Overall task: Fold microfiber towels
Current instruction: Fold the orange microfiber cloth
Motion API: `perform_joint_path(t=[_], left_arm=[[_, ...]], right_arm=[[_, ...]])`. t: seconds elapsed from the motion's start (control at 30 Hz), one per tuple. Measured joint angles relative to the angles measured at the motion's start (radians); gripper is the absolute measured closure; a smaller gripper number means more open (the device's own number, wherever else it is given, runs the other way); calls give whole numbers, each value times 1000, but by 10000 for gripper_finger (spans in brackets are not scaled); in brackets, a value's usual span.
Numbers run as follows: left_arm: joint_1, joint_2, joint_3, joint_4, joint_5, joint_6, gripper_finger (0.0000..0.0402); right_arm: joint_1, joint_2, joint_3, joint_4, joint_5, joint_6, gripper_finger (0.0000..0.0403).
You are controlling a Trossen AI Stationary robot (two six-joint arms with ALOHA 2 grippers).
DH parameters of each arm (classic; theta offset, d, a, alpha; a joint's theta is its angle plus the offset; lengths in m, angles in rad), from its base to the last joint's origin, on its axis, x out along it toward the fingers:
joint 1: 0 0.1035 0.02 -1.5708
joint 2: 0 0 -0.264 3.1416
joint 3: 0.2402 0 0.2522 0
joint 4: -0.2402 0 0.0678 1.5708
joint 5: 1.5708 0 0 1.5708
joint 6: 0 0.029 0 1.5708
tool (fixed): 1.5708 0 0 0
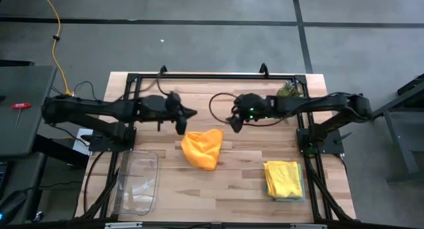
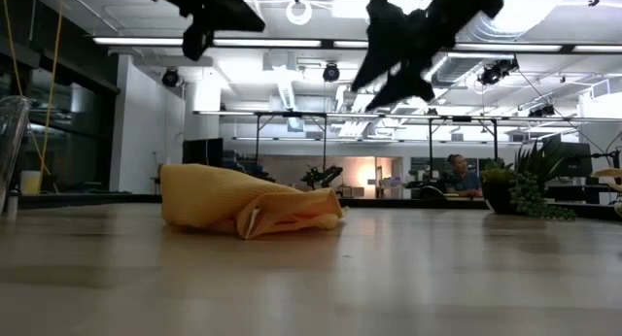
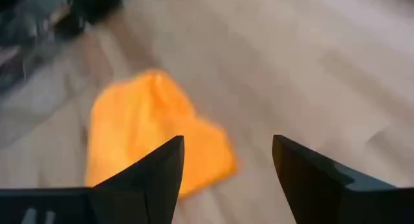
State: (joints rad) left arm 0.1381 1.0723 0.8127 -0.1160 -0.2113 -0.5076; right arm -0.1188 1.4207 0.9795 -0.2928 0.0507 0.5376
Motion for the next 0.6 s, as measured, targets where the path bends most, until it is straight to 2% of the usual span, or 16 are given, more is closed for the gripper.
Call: perform_joint_path(t=[0.1,0.33,0.6], left_arm=[[8,-47,0,0,-13,14,402],[13,-72,0,-1,-14,14,401],[13,-52,0,-3,-10,14,401]], right_arm=[[-7,89,-22,39,-74,76,176],[-8,296,-23,144,-132,175,176],[-13,390,-23,164,-128,274,176]])
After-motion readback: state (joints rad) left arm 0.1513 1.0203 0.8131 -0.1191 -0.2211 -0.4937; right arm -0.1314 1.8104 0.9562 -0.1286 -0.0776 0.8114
